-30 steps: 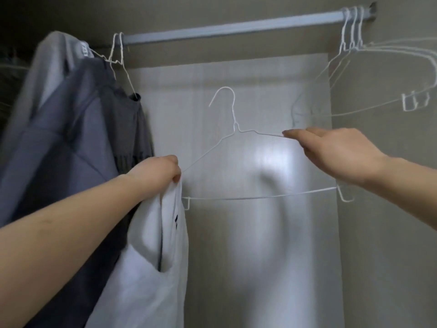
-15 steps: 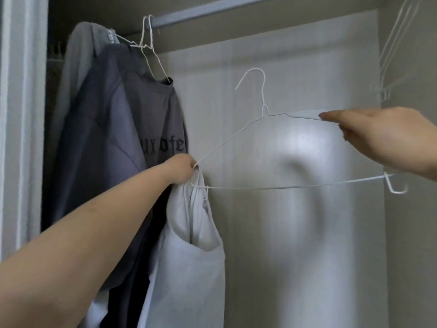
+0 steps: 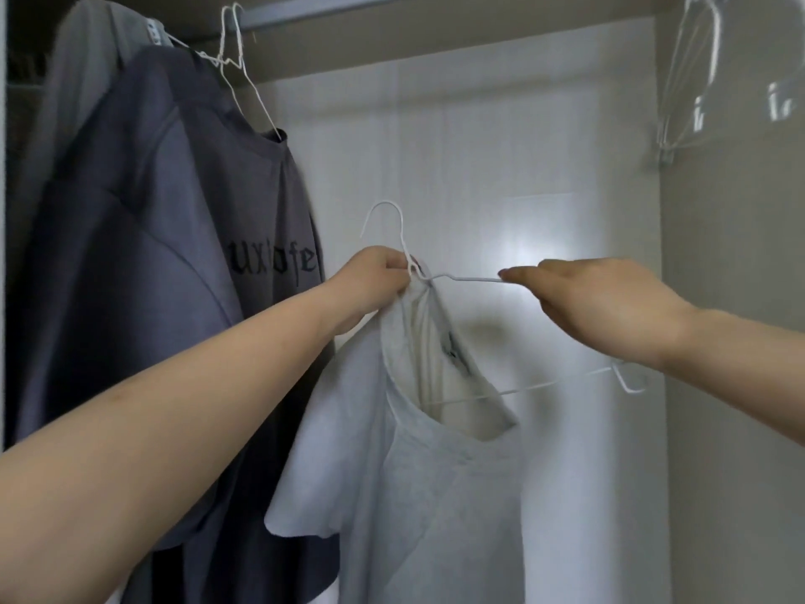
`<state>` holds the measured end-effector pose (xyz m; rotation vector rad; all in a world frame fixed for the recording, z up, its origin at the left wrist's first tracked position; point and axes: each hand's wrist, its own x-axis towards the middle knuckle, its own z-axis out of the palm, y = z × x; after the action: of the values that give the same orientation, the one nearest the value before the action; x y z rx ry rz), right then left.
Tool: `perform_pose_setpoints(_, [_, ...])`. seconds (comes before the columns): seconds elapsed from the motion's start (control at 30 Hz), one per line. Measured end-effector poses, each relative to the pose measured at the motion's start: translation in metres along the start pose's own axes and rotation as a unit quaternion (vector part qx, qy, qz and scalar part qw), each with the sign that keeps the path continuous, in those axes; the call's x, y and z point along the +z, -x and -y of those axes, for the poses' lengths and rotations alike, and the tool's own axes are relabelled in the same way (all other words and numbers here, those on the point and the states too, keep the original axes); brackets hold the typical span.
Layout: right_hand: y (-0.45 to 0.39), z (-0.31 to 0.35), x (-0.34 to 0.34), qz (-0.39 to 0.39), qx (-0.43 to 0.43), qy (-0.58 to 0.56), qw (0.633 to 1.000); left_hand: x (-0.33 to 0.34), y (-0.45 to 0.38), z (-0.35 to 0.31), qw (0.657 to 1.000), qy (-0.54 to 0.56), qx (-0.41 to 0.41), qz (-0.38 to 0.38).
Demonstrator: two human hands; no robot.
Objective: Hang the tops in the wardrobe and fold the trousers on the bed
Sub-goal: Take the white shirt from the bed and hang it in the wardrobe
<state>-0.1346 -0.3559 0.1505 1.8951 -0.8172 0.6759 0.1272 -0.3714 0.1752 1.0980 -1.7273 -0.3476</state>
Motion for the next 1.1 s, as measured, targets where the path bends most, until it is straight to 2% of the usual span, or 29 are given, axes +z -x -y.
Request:
perform_pose_setpoints(0.13, [0.008, -0.004, 0.01, -0.012, 0.014, -0.008, 1.0, 0.007, -0.003, -0.004, 0.998, 0.058, 0.009, -0.029])
perform_pose_setpoints(0.2, [0.006, -0.003, 0.008, -0.076, -0.02, 0.034, 0.996, 0.012, -0.006, -0.002, 0.997, 0.049, 0.015, -0.051])
perform_pose_setpoints(0.27, [0.005, 0.006, 0.004, -0.122, -0.102, 0.084, 0.984, 0.019, -0.008, 0.0, 0.996, 0.04, 0.021, -0.072])
perform_pose_setpoints(0.33, [0.009, 0.02, 0.003, -0.103, -0.216, 0.075, 0.968, 0.026, -0.01, 0.0, 0.996, 0.033, 0.028, -0.082])
perform_pose_setpoints(0.4, [0.019, 0.04, 0.005, -0.016, -0.265, 0.008, 0.964, 0.029, -0.011, -0.003, 0.995, 0.035, 0.034, -0.089])
perform_pose_setpoints(0.5, [0.037, 0.069, 0.007, 0.207, -0.172, -0.071, 0.961, 0.029, -0.012, -0.009, 0.993, 0.039, 0.054, -0.099])
perform_pose_setpoints(0.53, [0.044, 0.075, 0.009, 0.251, -0.144, -0.112, 0.951, 0.028, -0.013, -0.01, 0.992, 0.03, 0.057, -0.108])
perform_pose_setpoints(0.57, [0.049, 0.077, 0.012, 0.262, -0.123, -0.167, 0.942, 0.026, -0.013, -0.01, 0.992, 0.019, 0.056, -0.115])
perform_pose_setpoints(0.67, [0.059, 0.071, 0.015, 0.234, -0.107, -0.228, 0.939, 0.018, -0.014, -0.002, 0.99, -0.015, 0.054, -0.127])
perform_pose_setpoints(0.77, [0.069, 0.054, 0.017, 0.225, -0.099, -0.227, 0.942, 0.006, -0.014, 0.016, 0.986, -0.047, 0.031, -0.158])
perform_pose_setpoints(0.87, [0.079, 0.039, 0.015, 0.157, -0.095, -0.2, 0.962, -0.006, -0.012, 0.033, 0.979, -0.08, 0.027, -0.184])
perform_pose_setpoints(1.0, [0.074, 0.022, 0.0, 0.131, -0.091, -0.187, 0.969, -0.01, -0.001, 0.045, 0.972, -0.152, 0.029, -0.175])
perform_pose_setpoints(1.1, [0.061, 0.015, -0.009, 0.155, -0.075, -0.174, 0.97, -0.002, 0.008, 0.044, 0.973, -0.168, 0.049, -0.151])
